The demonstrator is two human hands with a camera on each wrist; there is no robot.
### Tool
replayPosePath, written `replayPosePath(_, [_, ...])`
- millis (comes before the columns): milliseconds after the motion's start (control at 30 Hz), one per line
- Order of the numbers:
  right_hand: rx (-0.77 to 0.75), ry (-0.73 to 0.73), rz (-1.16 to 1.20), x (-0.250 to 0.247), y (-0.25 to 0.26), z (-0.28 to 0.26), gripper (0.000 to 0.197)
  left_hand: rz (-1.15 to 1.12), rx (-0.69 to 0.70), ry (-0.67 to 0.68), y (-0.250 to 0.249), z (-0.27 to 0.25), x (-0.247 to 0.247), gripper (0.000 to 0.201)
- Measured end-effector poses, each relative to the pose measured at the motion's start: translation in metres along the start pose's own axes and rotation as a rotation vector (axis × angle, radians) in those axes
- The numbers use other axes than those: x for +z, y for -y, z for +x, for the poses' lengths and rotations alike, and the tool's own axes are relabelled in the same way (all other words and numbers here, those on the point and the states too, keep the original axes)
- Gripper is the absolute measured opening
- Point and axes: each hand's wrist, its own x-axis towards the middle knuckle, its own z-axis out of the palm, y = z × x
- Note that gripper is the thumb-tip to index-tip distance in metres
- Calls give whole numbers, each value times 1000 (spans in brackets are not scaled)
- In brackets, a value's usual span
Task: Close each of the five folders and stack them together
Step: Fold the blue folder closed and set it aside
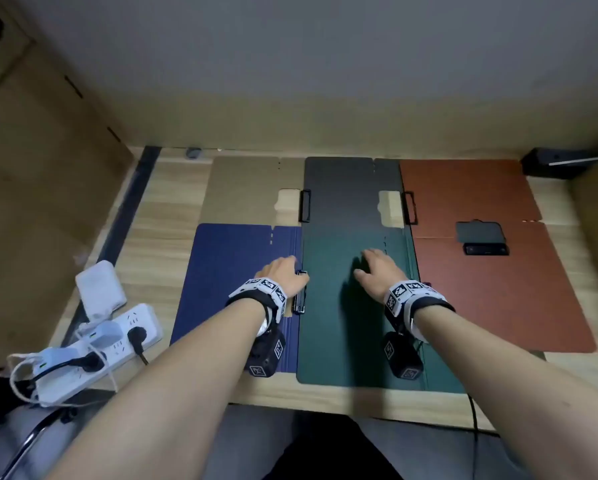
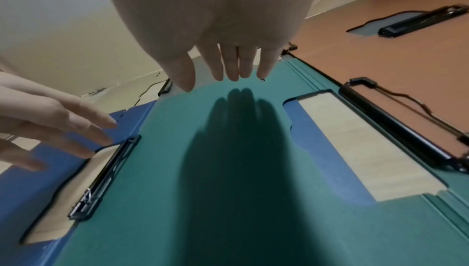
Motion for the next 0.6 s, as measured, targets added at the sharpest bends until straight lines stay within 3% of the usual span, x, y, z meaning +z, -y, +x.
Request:
replayPosePath(333, [-40, -4, -55, 2, -11, 15, 65, 66, -84, -81, 4, 9, 20, 41])
replayPosePath(600, [-69, -24, -111, 21, -19, 19, 75, 342, -37, -38, 4, 13, 33, 44])
